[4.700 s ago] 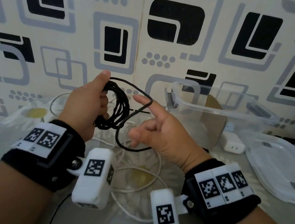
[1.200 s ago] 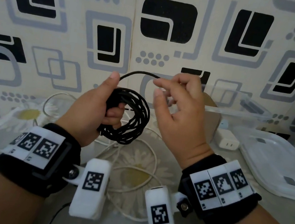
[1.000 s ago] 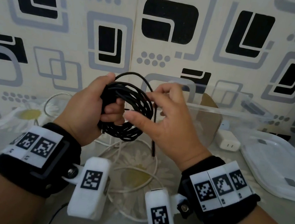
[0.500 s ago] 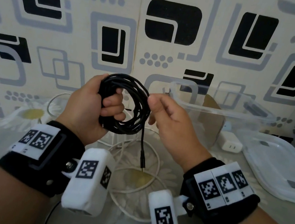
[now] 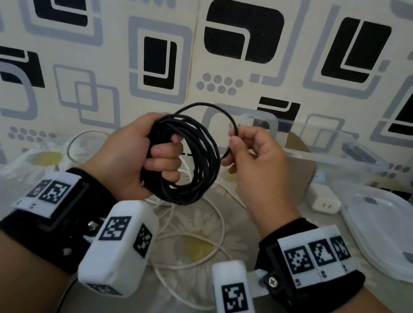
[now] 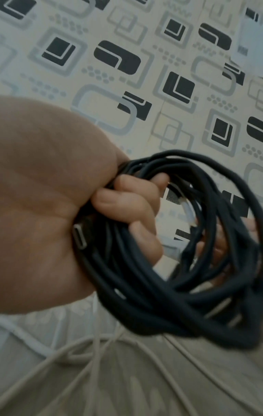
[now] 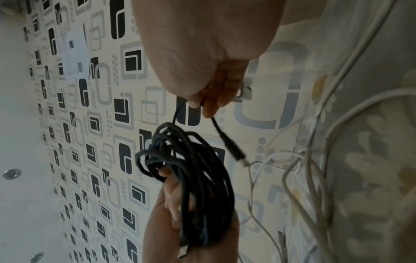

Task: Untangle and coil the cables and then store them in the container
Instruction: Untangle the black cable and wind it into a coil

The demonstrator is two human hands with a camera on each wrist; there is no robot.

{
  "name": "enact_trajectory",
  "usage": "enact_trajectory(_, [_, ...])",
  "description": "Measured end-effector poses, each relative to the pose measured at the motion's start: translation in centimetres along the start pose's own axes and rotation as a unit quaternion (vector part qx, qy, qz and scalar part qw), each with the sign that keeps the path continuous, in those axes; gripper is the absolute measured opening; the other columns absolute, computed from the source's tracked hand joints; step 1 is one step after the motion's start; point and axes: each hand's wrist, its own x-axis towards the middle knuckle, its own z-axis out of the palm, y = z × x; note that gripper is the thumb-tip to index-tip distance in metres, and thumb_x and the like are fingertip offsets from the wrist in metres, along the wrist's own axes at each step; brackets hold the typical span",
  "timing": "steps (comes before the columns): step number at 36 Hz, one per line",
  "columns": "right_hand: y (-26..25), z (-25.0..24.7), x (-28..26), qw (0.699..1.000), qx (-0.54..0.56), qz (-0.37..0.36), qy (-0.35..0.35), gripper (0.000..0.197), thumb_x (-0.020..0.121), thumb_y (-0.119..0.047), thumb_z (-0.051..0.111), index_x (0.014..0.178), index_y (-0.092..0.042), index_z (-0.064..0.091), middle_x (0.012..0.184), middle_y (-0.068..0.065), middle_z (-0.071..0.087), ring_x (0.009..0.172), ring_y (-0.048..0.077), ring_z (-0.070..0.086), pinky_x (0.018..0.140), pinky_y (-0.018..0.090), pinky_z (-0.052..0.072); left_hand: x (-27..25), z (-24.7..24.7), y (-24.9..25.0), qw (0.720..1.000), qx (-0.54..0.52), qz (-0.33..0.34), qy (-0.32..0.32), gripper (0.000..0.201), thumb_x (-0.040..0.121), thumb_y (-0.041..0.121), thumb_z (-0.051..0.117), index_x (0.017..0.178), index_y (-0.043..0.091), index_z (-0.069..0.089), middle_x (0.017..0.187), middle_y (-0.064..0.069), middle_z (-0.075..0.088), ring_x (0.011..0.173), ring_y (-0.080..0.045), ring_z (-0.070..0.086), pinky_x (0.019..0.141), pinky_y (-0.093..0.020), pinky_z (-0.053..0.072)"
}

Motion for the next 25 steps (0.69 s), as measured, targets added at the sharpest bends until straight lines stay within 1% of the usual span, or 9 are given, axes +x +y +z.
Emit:
enact_trajectory(5, [-0.2, 0.1, -0.1, 0.995, 0.095, 0.022, -0.017, 0.015, 0.095, -0.003, 0.054, 0.093, -0.016, 0.062, 0.072, -0.001, 0.063, 0.060, 0.008, 0.063, 0.060, 0.025, 0.051, -0.1, 0.3, -0.4, 0.999, 0.023, -0.030, -0.024, 0.048, 0.098, 0.040, 0.031, 0.061, 0.015, 0.047, 0.044, 0.008, 0.023, 0.032, -0.005, 0.021, 0.041, -0.020, 0.028])
enact_trajectory(7, [-0.2, 0.1, -0.1, 0.989, 0.138, 0.047, -0.028, 0.012, 0.095, -0.003, 0.055, 0.097, -0.014, 0.059, 0.065, -0.002, 0.063, 0.058, 0.008, 0.063, 0.060, 0.025, 0.050, -0.1, 0.3, -0.5, 0.999, 0.027, -0.032, -0.021, 0.048, 0.098, 0.041, 0.031, 0.062, 0.014, 0.047, 0.045, 0.007, 0.024, 0.032, -0.006, 0.021, 0.041, -0.021, 0.028])
enact_trajectory(10, [-0.3, 0.2, -0.2, 0.978, 0.178, 0.088, -0.057, 0.017, 0.094, 0.000, 0.054, 0.101, -0.016, 0.054, 0.060, -0.004, 0.062, 0.055, 0.007, 0.060, 0.056, 0.023, 0.050, -0.1, 0.3, -0.6, 0.999, 0.030, -0.037, -0.011, 0.048, 0.097, 0.042, 0.032, 0.062, 0.013, 0.047, 0.046, 0.006, 0.024, 0.032, -0.006, 0.021, 0.041, -0.022, 0.028])
enact_trajectory(13, [-0.2, 0.3, -0.4, 0.977, 0.145, 0.129, -0.093, 0.018, 0.094, -0.003, 0.056, 0.099, -0.020, 0.055, 0.066, -0.005, 0.064, 0.059, 0.010, 0.058, 0.065, 0.031, 0.047, 0.0, 0.1, -0.7, 0.999, 0.038, -0.010, 0.002, 0.050, 0.099, 0.041, 0.030, 0.062, 0.013, 0.049, 0.048, 0.006, 0.022, 0.034, -0.007, 0.020, 0.041, -0.022, 0.029])
enact_trajectory(15, [0.0, 0.3, -0.4, 0.979, 0.093, 0.141, -0.112, 0.016, 0.093, -0.009, 0.057, 0.094, -0.024, 0.058, 0.071, -0.006, 0.067, 0.065, 0.010, 0.058, 0.070, 0.035, 0.042, 0.1, 0.0, -0.7, 0.999, 0.041, 0.014, 0.016, 0.050, 0.100, 0.041, 0.030, 0.062, 0.014, 0.049, 0.049, 0.005, 0.021, 0.035, -0.007, 0.020, 0.046, -0.024, 0.027])
enact_trajectory(18, [0.0, 0.4, -0.6, 0.978, 0.064, 0.149, -0.134, 0.018, 0.097, -0.021, 0.052, 0.083, -0.028, 0.062, 0.076, -0.009, 0.066, 0.067, 0.004, 0.056, 0.069, 0.031, 0.038, 0.2, 0.0, -0.7, 0.997, 0.052, 0.044, 0.041, 0.050, 0.100, 0.040, 0.029, 0.063, 0.014, 0.049, 0.050, 0.005, 0.023, 0.037, -0.008, 0.020, 0.050, -0.026, 0.023])
enact_trajectory(21, [-0.2, 0.5, -0.8, 0.977, 0.047, 0.144, -0.153, 0.030, 0.100, -0.040, 0.043, 0.088, -0.027, 0.067, 0.087, -0.009, 0.070, 0.078, 0.005, 0.060, 0.072, 0.031, 0.041, 0.2, 0.0, -0.8, 0.994, 0.068, 0.070, 0.055, 0.048, 0.101, 0.039, 0.028, 0.066, 0.013, 0.049, 0.050, 0.004, 0.024, 0.037, -0.009, 0.020, 0.048, -0.025, 0.026])
enact_trajectory(23, [-0.4, 0.6, -1.0, 0.984, 0.007, 0.120, -0.135, 0.035, 0.099, -0.047, 0.040, 0.089, -0.028, 0.067, 0.084, -0.013, 0.069, 0.076, 0.001, 0.060, 0.068, 0.023, 0.043, 0.3, 0.2, -0.9, 0.991, 0.071, 0.084, 0.077, 0.047, 0.101, 0.039, 0.028, 0.068, 0.011, 0.048, 0.050, 0.003, 0.025, 0.039, -0.010, 0.020, 0.046, -0.023, 0.032])
enact_trajectory(25, [-0.4, 0.9, -1.1, 0.993, -0.024, 0.070, -0.089, 0.030, 0.097, -0.045, 0.045, 0.091, -0.021, 0.062, 0.080, -0.008, 0.064, 0.070, 0.004, 0.058, 0.065, 0.020, 0.043, 0.4, 0.2, -1.0, 0.987, 0.064, 0.104, 0.104, 0.047, 0.102, 0.039, 0.029, 0.070, 0.010, 0.048, 0.051, 0.003, 0.026, 0.040, -0.011, 0.020, 0.045, -0.023, 0.034])
